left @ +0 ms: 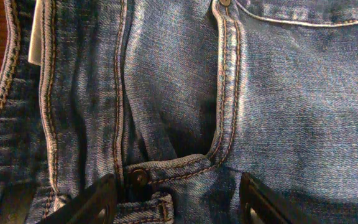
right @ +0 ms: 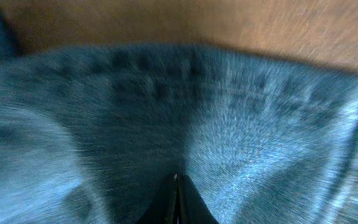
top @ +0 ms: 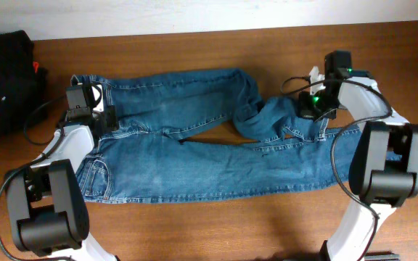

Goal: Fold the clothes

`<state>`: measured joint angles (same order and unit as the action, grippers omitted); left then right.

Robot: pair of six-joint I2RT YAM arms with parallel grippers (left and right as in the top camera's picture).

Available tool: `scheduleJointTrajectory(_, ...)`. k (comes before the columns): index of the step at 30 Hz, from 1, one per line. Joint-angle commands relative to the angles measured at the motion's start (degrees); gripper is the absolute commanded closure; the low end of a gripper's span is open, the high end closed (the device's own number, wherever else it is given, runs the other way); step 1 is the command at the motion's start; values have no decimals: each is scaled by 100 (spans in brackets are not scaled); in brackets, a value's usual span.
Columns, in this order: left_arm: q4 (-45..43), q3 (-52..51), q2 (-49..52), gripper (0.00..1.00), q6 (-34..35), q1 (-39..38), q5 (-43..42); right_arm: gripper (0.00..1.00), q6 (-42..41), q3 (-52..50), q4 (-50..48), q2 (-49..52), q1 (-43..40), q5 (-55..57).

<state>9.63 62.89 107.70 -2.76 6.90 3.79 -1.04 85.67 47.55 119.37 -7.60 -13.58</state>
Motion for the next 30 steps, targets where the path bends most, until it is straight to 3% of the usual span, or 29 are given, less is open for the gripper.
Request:
scheduleJointTrajectory(1,4,15,61,37,61,2,-111,96,-249,-79,4,197,-28,232)
scheduleJointTrajectory(18,-13,15,61,37,59,2,-111,96,-380,-79,-483,1434,-127,1473)
scheduleJointTrajectory(30,-17,15,61,37,59,2,-107,96,-68,323,-931,1775,-1115,1622)
